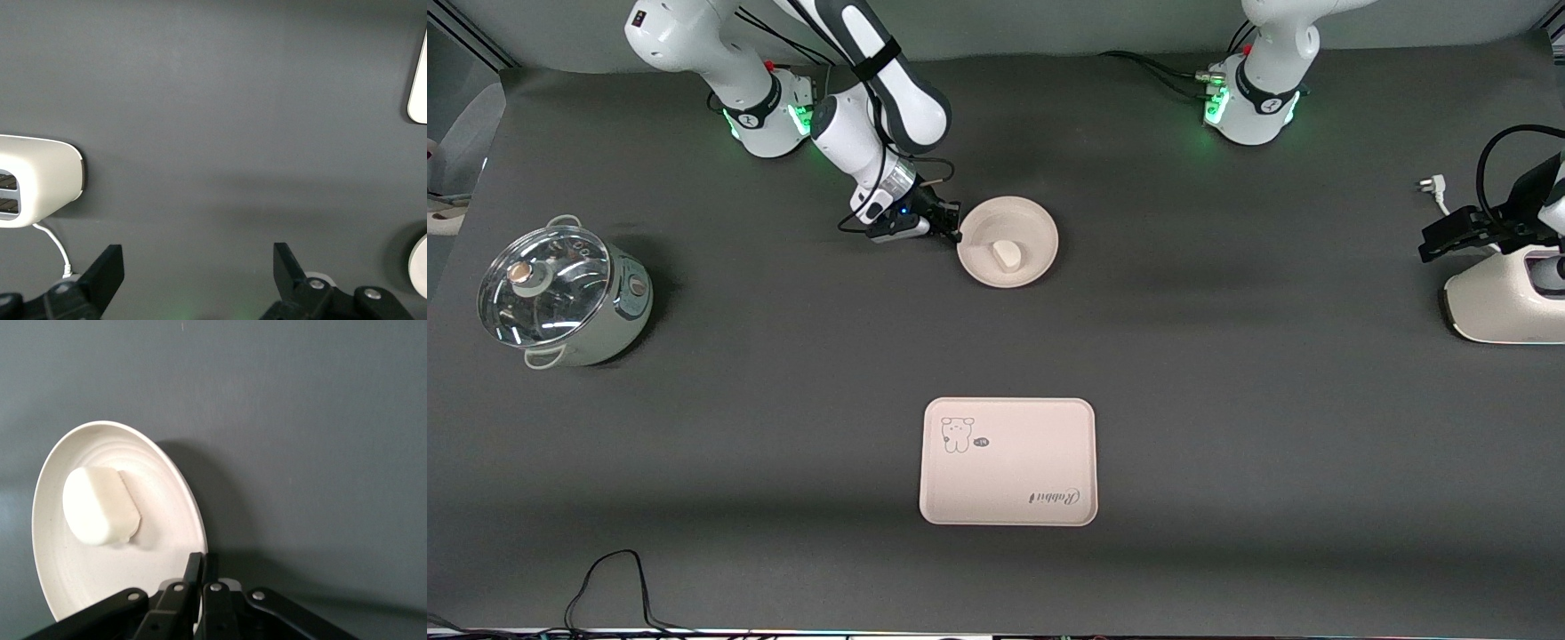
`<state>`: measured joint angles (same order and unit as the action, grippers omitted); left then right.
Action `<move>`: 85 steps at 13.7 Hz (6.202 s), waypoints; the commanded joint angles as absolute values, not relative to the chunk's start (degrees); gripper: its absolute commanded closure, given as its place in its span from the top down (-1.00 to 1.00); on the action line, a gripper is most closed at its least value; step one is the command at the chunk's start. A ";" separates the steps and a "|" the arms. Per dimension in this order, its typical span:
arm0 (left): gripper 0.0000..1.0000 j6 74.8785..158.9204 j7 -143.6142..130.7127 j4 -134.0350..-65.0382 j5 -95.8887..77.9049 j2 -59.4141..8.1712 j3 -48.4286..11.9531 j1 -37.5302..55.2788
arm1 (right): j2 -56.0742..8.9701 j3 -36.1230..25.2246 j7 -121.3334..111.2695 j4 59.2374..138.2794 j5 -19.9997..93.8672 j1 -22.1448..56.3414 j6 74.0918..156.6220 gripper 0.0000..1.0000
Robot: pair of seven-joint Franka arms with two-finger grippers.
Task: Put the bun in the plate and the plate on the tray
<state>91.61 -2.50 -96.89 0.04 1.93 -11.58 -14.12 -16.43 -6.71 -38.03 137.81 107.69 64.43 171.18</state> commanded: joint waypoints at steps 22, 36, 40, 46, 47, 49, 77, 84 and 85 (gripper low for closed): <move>1.00 89.91 -2.11 -95.62 0.62 1.41 -11.34 -13.54 | -29.15 -12.21 7.02 99.10 40.78 38.41 135.64 -1.00; 1.00 90.18 -2.11 -95.71 0.70 1.23 -11.34 -13.54 | -58.80 -12.22 14.84 62.93 37.27 32.34 130.61 -1.00; 1.00 90.09 -2.11 -95.71 0.70 1.23 -11.34 -13.53 | -58.97 -11.78 17.05 63.19 36.39 33.22 130.96 -1.00; 1.00 90.26 -2.11 -95.62 0.70 1.23 -11.34 -13.62 | -59.94 -11.78 16.88 63.28 36.47 33.31 131.04 -1.00; 1.00 90.26 -2.11 -95.62 0.70 1.23 -11.34 -13.54 | -59.94 -11.69 16.96 63.19 36.47 33.31 131.04 -0.86; 1.00 90.18 -2.11 -95.62 0.70 1.32 -11.34 -13.54 | -59.85 -11.78 17.05 63.19 36.47 33.31 131.04 -0.46; 1.00 92.64 -0.62 -95.36 0.70 0.44 -11.34 -13.54 | -23.74 -32.16 -4.39 74.53 13.36 31.20 100.46 1.00; 1.00 92.64 -1.14 -95.36 0.79 0.44 -11.34 -13.45 | -14.36 -30.87 -4.57 80.56 10.82 27.36 97.55 1.00; 1.00 92.64 -1.40 -95.36 0.79 0.44 -11.34 -13.36 | -11.19 -25.98 -4.57 83.21 7.77 23.77 97.82 1.00</move>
<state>92.82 -1.34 -96.68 0.04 1.12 -11.57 -14.06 -19.48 -32.50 -4.45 75.50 12.41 28.30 97.45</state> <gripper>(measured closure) 0.000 0.000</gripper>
